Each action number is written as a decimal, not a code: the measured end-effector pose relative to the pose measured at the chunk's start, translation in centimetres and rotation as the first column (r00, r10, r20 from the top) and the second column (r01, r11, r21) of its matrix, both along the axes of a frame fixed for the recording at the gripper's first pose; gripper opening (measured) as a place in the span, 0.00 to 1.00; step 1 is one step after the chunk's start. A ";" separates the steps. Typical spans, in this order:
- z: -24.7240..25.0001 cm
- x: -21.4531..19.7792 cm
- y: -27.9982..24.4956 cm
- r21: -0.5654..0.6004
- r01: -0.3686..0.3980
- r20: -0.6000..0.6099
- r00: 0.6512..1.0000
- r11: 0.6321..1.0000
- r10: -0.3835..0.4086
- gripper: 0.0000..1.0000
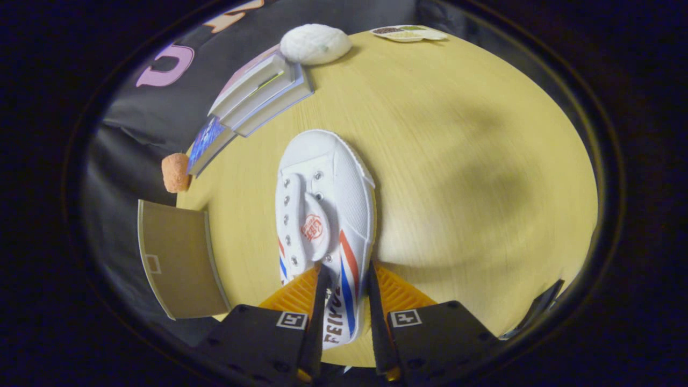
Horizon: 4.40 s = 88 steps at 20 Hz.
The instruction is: Open the storage box then place both shoes into the box .Put the left shoe in first, then the right shoe, with the right side of both shoes facing outward in a uniform manner.
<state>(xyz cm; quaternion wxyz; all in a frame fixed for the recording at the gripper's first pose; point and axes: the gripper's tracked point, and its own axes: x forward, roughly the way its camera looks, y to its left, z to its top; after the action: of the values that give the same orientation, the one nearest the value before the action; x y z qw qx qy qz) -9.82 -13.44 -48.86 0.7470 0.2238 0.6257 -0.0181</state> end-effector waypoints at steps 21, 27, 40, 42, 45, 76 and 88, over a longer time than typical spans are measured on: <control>15.4 6.2 14.7 0.483 0.081 0.140 0.976 0.872 -0.168 0.03; 21.5 7.2 27.3 0.568 -0.094 0.216 0.976 0.818 -0.038 0.03; 15.4 0.4 38.0 0.390 -0.192 0.142 0.979 0.901 0.147 0.03; 14.5 0.0 37.5 0.334 -0.191 0.136 0.979 0.923 0.153 0.05; 13.8 -0.1 37.1 0.286 -0.176 0.129 0.981 0.942 0.144 0.05; 28.7 11.9 22.0 -0.033 -0.027 0.679 0.733 0.999 0.042 0.38; 44.4 15.3 11.6 -0.388 0.183 0.881 0.360 0.903 0.306 0.38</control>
<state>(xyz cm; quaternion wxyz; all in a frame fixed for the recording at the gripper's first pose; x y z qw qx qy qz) 5.49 -1.80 -4.44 0.9967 0.0024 0.0813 0.0053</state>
